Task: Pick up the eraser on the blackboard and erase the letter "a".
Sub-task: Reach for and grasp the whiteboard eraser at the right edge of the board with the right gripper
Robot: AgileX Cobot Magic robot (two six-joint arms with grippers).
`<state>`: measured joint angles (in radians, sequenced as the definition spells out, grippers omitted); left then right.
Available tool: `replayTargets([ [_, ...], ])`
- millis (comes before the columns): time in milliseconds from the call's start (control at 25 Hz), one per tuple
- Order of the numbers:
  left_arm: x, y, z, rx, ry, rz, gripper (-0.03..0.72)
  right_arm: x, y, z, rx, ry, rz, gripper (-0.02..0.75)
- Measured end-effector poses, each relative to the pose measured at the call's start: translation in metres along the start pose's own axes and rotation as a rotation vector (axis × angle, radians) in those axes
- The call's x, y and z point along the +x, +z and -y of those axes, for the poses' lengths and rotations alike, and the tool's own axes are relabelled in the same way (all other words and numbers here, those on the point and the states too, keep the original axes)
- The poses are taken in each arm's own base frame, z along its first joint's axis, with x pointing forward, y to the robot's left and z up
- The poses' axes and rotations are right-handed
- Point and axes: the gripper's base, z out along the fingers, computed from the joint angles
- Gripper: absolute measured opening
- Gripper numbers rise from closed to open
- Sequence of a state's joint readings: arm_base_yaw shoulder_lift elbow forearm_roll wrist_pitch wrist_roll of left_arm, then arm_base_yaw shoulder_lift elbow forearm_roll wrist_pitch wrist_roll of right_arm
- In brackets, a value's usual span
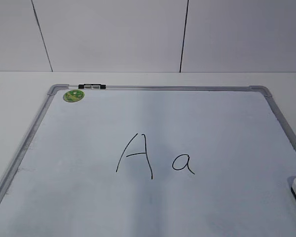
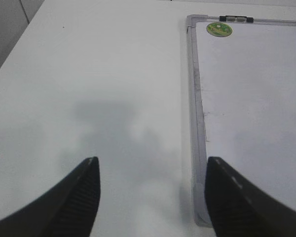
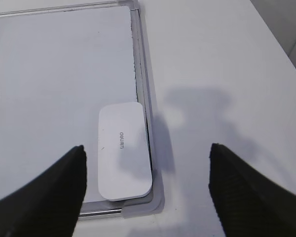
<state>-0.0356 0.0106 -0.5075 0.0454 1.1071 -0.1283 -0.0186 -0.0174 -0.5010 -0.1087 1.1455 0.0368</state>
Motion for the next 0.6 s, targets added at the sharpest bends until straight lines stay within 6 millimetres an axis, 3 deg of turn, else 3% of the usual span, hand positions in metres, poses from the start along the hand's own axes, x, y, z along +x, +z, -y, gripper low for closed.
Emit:
replayTargets([
  [600, 0.0000, 0.0000, 0.0000, 0.000, 0.000, 0.000, 0.497, 0.0000, 0.0000, 0.0000, 0.000, 0.000, 0.000, 0.592],
])
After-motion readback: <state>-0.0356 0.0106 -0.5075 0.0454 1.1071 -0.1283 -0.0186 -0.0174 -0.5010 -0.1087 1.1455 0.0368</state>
